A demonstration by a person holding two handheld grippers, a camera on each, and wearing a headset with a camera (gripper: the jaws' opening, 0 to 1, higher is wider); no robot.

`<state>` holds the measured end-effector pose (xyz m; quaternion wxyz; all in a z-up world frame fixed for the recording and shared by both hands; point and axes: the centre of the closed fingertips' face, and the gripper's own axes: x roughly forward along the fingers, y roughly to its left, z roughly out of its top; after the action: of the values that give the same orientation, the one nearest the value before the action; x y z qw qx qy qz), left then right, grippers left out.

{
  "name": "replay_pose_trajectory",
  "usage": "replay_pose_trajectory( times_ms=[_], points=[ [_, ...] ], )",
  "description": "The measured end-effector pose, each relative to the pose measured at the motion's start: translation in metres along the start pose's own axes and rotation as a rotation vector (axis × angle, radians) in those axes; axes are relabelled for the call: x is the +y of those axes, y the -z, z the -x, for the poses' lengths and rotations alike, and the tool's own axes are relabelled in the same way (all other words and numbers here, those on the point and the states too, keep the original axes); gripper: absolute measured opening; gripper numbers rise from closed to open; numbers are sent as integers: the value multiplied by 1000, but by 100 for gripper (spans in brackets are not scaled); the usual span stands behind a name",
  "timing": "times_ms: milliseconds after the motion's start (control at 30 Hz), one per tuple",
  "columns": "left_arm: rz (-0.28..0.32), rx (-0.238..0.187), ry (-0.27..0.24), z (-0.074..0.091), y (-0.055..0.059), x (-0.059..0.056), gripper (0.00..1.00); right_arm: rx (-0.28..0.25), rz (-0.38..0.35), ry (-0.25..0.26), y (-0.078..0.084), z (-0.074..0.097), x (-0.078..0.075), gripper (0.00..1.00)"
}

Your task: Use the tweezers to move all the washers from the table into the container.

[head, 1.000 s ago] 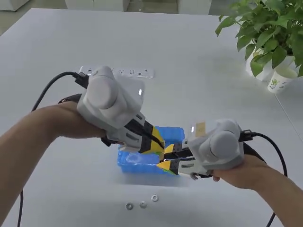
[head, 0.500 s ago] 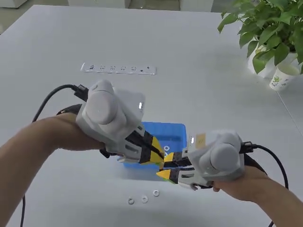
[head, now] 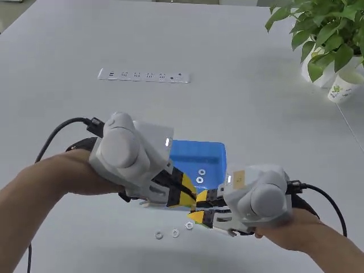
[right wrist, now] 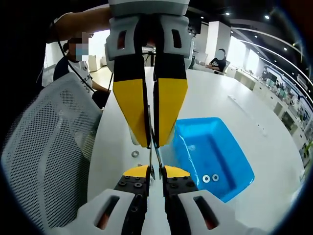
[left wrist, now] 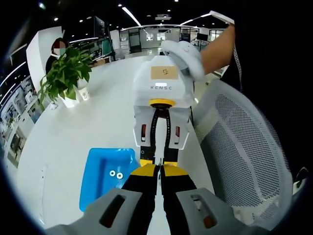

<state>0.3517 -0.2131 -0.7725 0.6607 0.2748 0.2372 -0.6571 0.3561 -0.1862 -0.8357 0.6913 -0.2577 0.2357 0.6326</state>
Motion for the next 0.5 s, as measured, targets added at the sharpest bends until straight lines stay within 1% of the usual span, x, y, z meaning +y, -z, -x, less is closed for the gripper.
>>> replay_pose_trajectory(
  times_ms=[500],
  points=[
    [13, 0, 9, -9, 10, -8, 6, 13, 2, -19, 10, -10, 9, 12]
  ],
)
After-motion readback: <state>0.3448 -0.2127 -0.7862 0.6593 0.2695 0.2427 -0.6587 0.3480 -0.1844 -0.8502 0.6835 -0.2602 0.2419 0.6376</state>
